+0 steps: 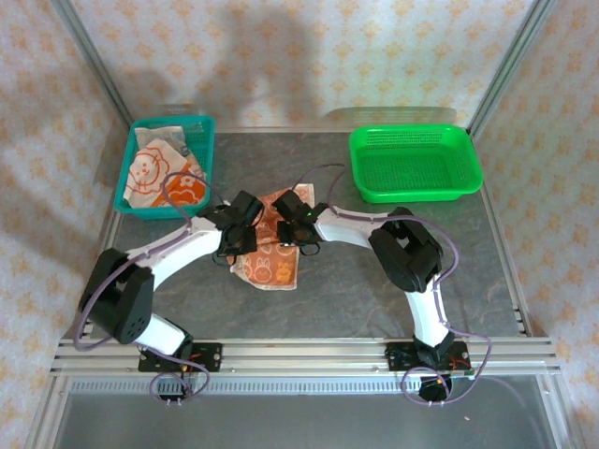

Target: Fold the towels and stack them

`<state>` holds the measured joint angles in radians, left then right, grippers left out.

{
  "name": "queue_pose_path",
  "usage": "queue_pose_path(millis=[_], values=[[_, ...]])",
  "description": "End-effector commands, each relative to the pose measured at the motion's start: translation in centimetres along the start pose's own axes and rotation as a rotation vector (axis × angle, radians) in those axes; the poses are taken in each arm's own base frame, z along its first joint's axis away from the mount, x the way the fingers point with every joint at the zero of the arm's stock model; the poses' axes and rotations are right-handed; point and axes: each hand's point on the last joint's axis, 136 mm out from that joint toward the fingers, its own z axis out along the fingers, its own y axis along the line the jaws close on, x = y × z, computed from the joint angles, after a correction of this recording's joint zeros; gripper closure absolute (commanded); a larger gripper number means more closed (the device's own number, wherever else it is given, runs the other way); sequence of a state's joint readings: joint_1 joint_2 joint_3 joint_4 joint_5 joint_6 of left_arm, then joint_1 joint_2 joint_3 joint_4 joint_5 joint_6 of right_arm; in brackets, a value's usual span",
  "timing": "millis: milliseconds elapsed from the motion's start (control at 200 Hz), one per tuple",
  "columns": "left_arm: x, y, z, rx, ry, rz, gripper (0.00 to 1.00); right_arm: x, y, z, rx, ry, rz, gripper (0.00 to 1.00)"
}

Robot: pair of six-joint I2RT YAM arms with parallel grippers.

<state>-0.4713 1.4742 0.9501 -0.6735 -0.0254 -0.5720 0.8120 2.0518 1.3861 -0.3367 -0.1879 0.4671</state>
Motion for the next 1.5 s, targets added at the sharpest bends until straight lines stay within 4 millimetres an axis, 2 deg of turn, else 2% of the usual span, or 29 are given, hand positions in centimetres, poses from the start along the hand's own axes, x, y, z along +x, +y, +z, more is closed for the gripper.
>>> queue_pose_path(millis=[0,85,240,335,555,616,681,801,936,1051,1206,1306,1496], values=[[2.1,3.1,-0.3,-0.107,0.024,-0.015,0.97,0.7,-3.1,1.0,0.104,0.045,-0.004,0.79],[2.9,3.6,-0.4,-0.1,0.023,-0.036,0.92,0.4,-3.3,1.1,0.11,0.044,-0.007,0.79],[4.1,3.9,-0.3,-0.072,0.029,-0.075,0.92,0.3,-3.4,1.3,0.115,0.051,-0.017,0.79],[4.8,3.9,0.3,-0.06,0.042,-0.093,0.83,0.3,-3.3,1.4,0.11,0.052,-0.016,0.78],[5.8,4.4,1.3,-0.078,0.066,-0.101,0.79,0.4,-3.4,1.3,0.107,0.051,-0.01,0.78],[5.8,4.4,1.5,-0.08,0.068,-0.099,0.8,0.5,-3.4,1.3,0.105,0.053,-0.007,0.78],[5.7,4.4,1.6,-0.089,0.066,-0.101,0.91,0.6,-3.4,1.2,0.105,0.052,-0.008,0.78],[5.4,4.6,1.0,-0.094,0.046,-0.115,1.0,0.6,-3.6,1.0,0.112,0.048,-0.008,0.78],[4.7,4.8,-0.3,-0.079,0.001,-0.152,1.0,-0.2,-4.2,0.5,0.138,0.029,-0.029,0.79],[4.2,4.0,-1.2,-0.004,-0.031,-0.222,1.0,-1.7,-4.9,-0.2,0.161,0.008,-0.063,0.78],[4.2,3.0,-1.5,0.097,-0.066,-0.321,1.0,-3.1,-3.9,-3.0,0.133,-0.029,-0.105,0.71],[4.4,2.9,-1.6,0.128,-0.078,-0.348,1.0,-2.2,-4.1,-4.6,0.125,-0.033,-0.049,0.68],[4.7,2.9,-1.6,0.155,-0.086,-0.353,1.0,3.1,-4.2,-6.4,0.115,-0.008,0.074,0.65]])
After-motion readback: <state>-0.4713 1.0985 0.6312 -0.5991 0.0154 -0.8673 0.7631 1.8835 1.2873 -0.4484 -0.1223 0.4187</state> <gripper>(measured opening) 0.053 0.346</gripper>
